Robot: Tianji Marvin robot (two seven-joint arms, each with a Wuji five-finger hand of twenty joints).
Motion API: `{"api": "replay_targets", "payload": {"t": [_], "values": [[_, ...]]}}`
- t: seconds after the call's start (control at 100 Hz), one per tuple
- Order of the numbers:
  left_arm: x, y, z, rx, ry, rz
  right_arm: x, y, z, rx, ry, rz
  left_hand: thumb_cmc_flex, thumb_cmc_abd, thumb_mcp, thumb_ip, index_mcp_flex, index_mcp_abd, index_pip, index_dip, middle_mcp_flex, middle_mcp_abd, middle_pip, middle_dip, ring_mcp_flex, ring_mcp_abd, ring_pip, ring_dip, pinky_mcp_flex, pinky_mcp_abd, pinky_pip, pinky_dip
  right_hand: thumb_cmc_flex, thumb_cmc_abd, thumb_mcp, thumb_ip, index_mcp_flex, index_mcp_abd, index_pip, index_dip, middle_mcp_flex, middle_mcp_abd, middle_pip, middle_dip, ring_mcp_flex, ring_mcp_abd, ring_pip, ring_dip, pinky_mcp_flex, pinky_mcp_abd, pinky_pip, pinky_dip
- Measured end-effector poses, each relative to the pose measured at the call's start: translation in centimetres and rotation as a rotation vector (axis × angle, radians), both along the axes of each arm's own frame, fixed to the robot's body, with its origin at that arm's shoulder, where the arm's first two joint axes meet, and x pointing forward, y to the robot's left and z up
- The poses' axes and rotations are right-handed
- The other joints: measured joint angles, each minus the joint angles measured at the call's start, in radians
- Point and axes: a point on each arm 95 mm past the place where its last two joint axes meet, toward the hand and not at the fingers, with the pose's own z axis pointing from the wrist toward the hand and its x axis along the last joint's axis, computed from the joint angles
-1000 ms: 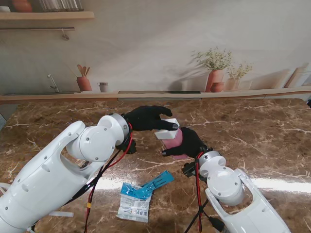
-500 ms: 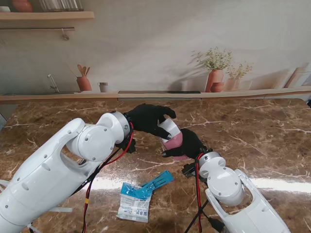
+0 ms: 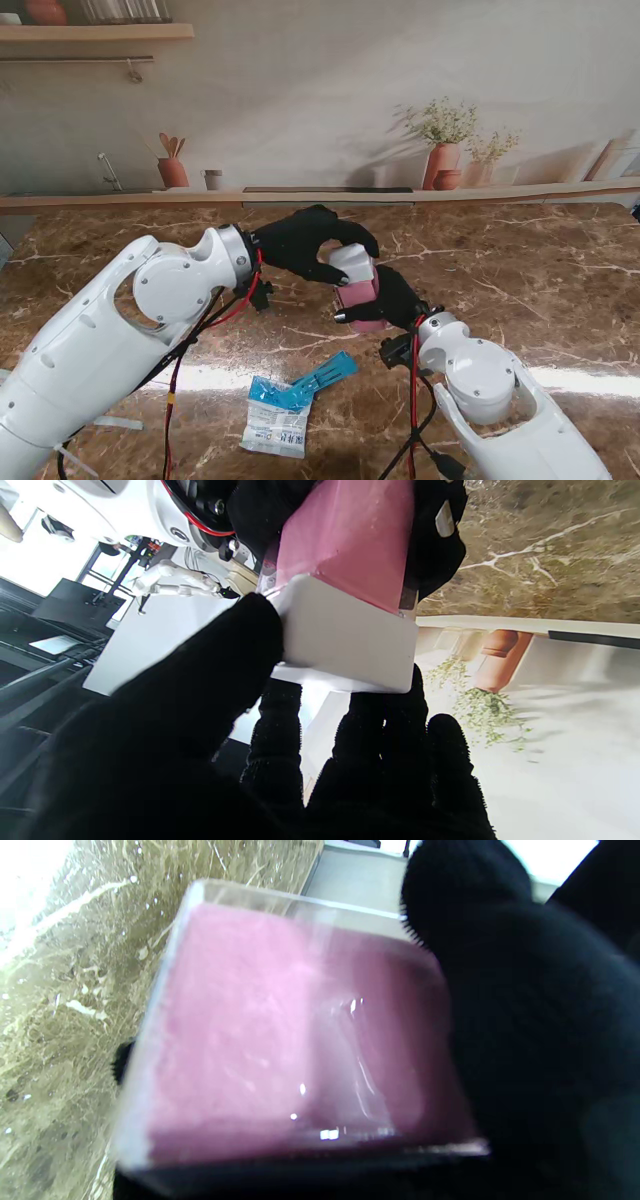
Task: Fill the seasoning bottle
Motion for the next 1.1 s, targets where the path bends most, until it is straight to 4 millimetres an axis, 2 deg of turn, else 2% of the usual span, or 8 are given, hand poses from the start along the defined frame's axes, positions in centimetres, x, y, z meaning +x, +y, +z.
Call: {"api": "replay_targets", "payload": {"t": [0.38, 0.46, 0.53, 0.59, 0.65, 0.78, 0.87, 1.1], "values": [[0.2, 0.2, 0.4, 0.004, -0.029, -0.077, 0.1, -0.6, 0.0, 0.022, 0.020, 0.101, -0.001, 0.019, -0.086, -0.003, 0.027, -0.012, -0.002, -0.035, 0.020, 0.022, 0.012, -0.055, 0.001, 0.004, 0.000, -0.015, 0.004, -0.001, 0.036, -0.059, 0.000, 0.002, 0.007, 0.000, 0.000, 0.014, 0.000, 0.003, 0.000, 0.001, 0.005, 0.009, 0.000, 0.000, 0.019, 0.001, 0.009, 0.005, 0.000, 0.000], [0.3, 0.3, 0.4, 0.007, -0.032, -0.080, 0.2, -0.5, 0.0, 0.022, 0.019, 0.103, -0.005, 0.019, -0.079, -0.003, 0.028, -0.015, -0.041, -0.098, -0.022, 0.020, 0.004, -0.085, -0.047, -0.002, -0.028, -0.061, 0.004, -0.002, -0.083, -0.125, 0.000, 0.002, 0.007, 0.000, 0.000, 0.015, 0.000, 0.003, 0.000, 0.001, 0.005, 0.009, 0.000, 0.000, 0.019, 0.001, 0.009, 0.005, 0.000, 0.000], [0.3, 0.6, 0.3, -0.004, -0.005, -0.075, 0.2, -0.5, 0.1, 0.018, 0.009, 0.098, -0.051, 0.016, 0.002, 0.000, -0.022, -0.015, -0.101, -0.161, -0.121, -0.051, 0.013, -0.122, -0.121, -0.059, -0.090, -0.123, 0.003, -0.008, -0.229, -0.189, 0.000, 0.002, 0.009, 0.000, 0.000, 0.015, 0.000, 0.003, 0.001, 0.001, 0.005, 0.009, 0.000, 0.000, 0.020, 0.001, 0.008, 0.005, 0.000, 0.000], [0.4, 1.1, 0.1, -0.031, 0.031, -0.050, 0.3, -0.5, 0.2, 0.017, -0.007, 0.089, -0.098, 0.000, 0.015, 0.028, -0.049, 0.005, -0.169, -0.209, -0.197, -0.202, 0.003, -0.147, -0.166, -0.070, -0.129, -0.168, -0.001, -0.009, -0.321, -0.199, 0.000, 0.002, 0.014, 0.000, 0.000, 0.015, 0.000, 0.003, 0.001, 0.001, 0.005, 0.009, 0.000, 0.000, 0.020, 0.001, -0.003, 0.005, 0.000, 0.000], [0.4, 1.6, -0.1, -0.053, 0.042, -0.020, 0.3, -0.5, 0.3, 0.016, -0.026, 0.070, -0.166, 0.002, -0.106, 0.050, -0.072, 0.032, -0.215, -0.235, -0.265, -0.246, -0.018, -0.166, -0.199, -0.074, -0.150, -0.202, -0.002, 0.000, -0.405, -0.223, 0.000, 0.002, 0.014, 0.000, 0.000, 0.015, 0.000, 0.003, 0.001, 0.001, 0.005, 0.009, 0.000, 0.000, 0.020, -0.011, -0.039, 0.004, -0.019, 0.000], [0.4, 2.6, -0.9, -0.121, 0.065, 0.068, 0.5, -0.7, 0.3, 0.015, -0.095, -0.004, -0.209, 0.113, -0.380, 0.085, -0.096, 0.071, -0.286, -0.257, -0.319, -0.248, -0.055, -0.203, -0.220, -0.075, -0.164, -0.250, -0.009, 0.018, -0.491, -0.261, 0.000, 0.002, 0.017, 0.000, 0.000, 0.015, 0.000, -0.026, 0.000, 0.001, 0.005, 0.009, -0.025, 0.001, 0.080, -0.065, -0.132, -0.024, -0.143, -0.021], [0.2, 3.2, -1.6, -0.163, 0.088, 0.145, 0.7, -0.8, 0.0, 0.048, -0.144, -0.062, -0.208, 0.155, -0.491, 0.106, -0.096, 0.089, -0.317, -0.258, -0.329, -0.248, -0.065, -0.212, -0.244, -0.075, -0.179, -0.269, -0.010, 0.034, -0.503, -0.278, 0.001, 0.002, 0.020, 0.000, 0.000, 0.015, 0.000, -0.063, -0.003, 0.001, 0.005, 0.009, -0.043, 0.001, 0.114, -0.087, -0.189, -0.052, -0.244, -0.043], [-0.9, 5.2, -4.3, -0.176, 0.087, 0.254, 1.8, -1.1, -2.3, 0.070, -0.199, -0.174, -0.198, 0.187, -0.547, 0.114, -0.093, 0.106, -0.330, -0.258, -0.329, -0.247, -0.066, -0.214, -0.244, -0.075, -0.183, -0.270, -0.001, 0.067, -0.420, -0.286, 0.011, 0.002, 0.025, 0.000, -0.009, 0.014, 0.003, -0.110, -0.008, -0.016, -0.019, -0.049, -0.075, 0.002, 0.107, -0.109, -0.337, -0.097, -0.520, -0.095]]}}
